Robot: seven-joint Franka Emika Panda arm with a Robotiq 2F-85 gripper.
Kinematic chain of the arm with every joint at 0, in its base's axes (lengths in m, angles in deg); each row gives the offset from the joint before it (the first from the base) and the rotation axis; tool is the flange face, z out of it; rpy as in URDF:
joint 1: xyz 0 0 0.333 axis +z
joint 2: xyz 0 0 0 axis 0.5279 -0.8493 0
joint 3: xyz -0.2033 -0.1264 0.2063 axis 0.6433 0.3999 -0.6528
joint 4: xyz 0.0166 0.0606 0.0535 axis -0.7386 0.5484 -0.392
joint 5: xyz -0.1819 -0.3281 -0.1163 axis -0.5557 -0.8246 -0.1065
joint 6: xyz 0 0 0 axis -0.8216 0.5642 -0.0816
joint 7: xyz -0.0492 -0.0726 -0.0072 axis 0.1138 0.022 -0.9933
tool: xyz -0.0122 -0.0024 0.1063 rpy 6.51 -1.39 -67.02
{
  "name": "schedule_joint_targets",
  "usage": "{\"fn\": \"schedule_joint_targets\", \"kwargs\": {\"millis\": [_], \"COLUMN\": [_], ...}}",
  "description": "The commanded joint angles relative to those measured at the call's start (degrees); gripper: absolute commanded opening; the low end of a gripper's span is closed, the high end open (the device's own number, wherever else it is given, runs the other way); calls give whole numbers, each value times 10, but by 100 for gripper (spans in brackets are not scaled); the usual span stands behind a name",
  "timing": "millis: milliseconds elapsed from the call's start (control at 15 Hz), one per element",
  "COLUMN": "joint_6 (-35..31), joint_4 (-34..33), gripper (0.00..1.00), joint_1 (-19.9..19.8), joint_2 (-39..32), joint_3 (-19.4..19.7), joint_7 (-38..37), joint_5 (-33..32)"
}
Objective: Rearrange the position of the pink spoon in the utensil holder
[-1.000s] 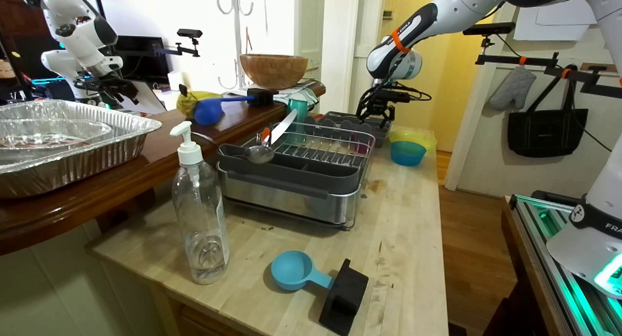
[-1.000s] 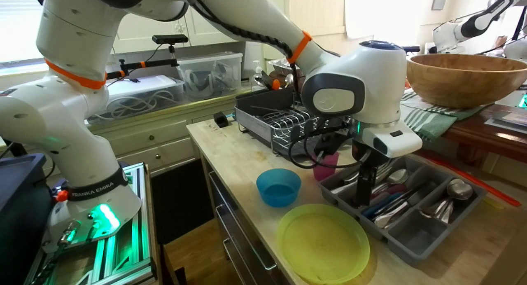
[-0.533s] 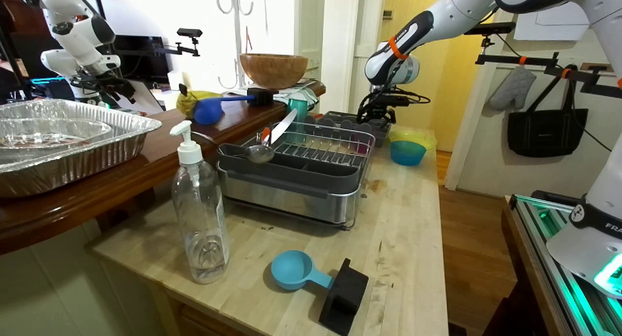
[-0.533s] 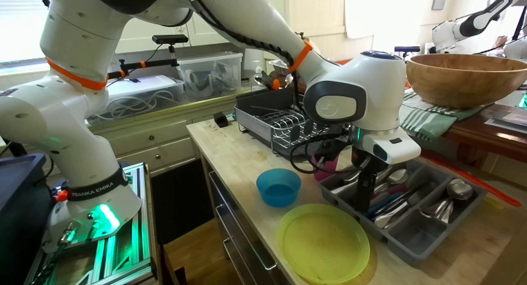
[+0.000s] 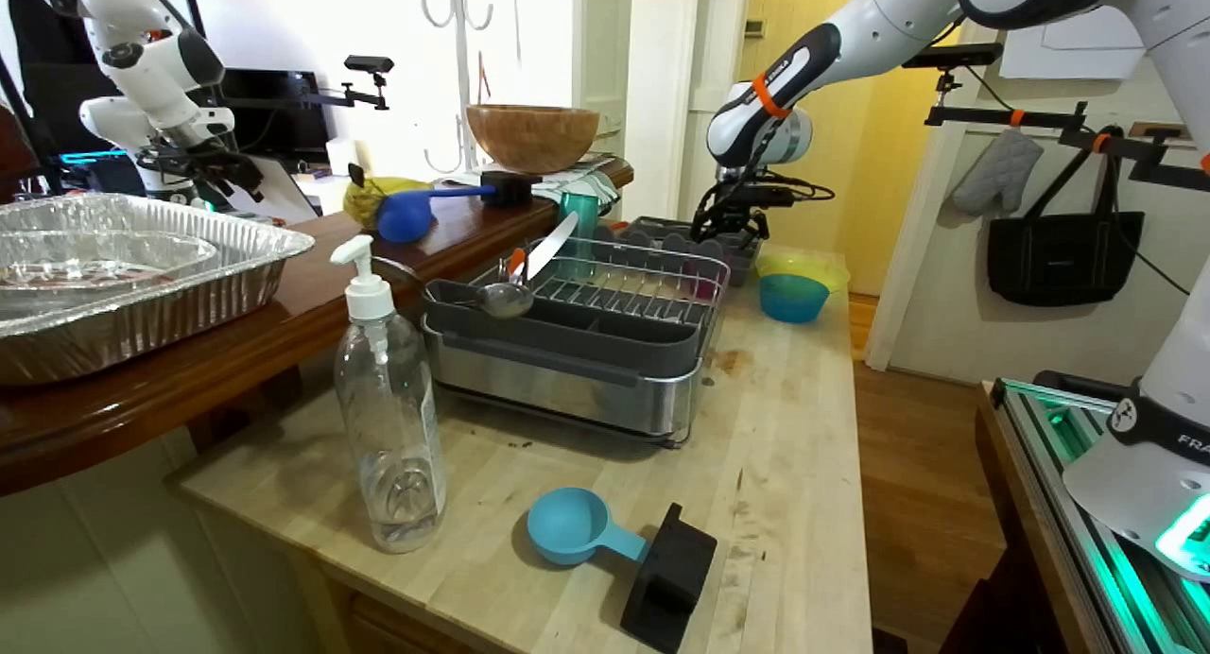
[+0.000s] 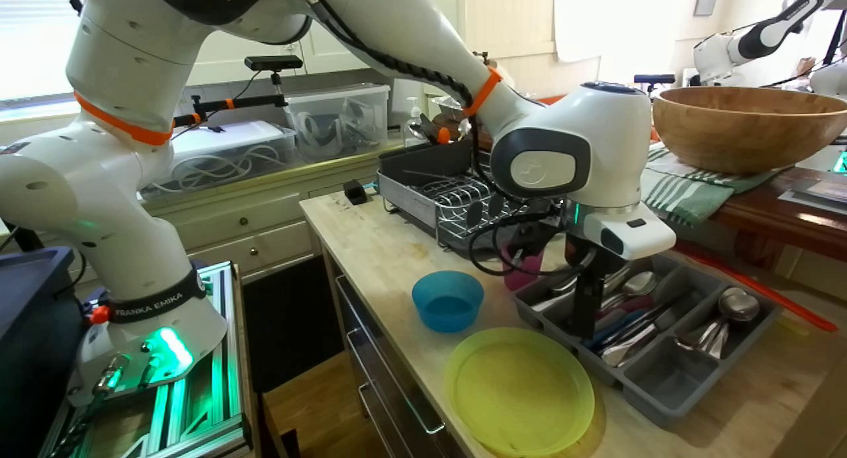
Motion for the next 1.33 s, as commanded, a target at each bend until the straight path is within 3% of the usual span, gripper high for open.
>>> {"fn": "schedule_joint_targets", "kwargs": {"millis": [0, 67, 133, 200, 267, 467, 600, 667, 800, 1267], "joint_6": [30, 34, 39, 45, 52, 75, 80, 82, 84, 90], "joint_4": [-18, -19, -21, -22, -23, -28, -32, -34, -36, -44], "gripper": [100, 94, 74, 68, 88, 99, 100, 75, 71, 16], "joint_1": [9, 9, 10, 10, 11, 15, 16, 16, 16, 23], "joint_2": [-16, -16, -16, -16, -16, -16, -20, -21, -22, -21], "joint_3": [7, 8, 8, 10, 11, 15, 18, 17, 18, 16], "joint_7": [-20, -22, -24, -27, -30, -48, -57, -59, -61, -67], "joint_5": [-11, -12, -13, -16, -19, -25, -31, -31, -31, -31]}}
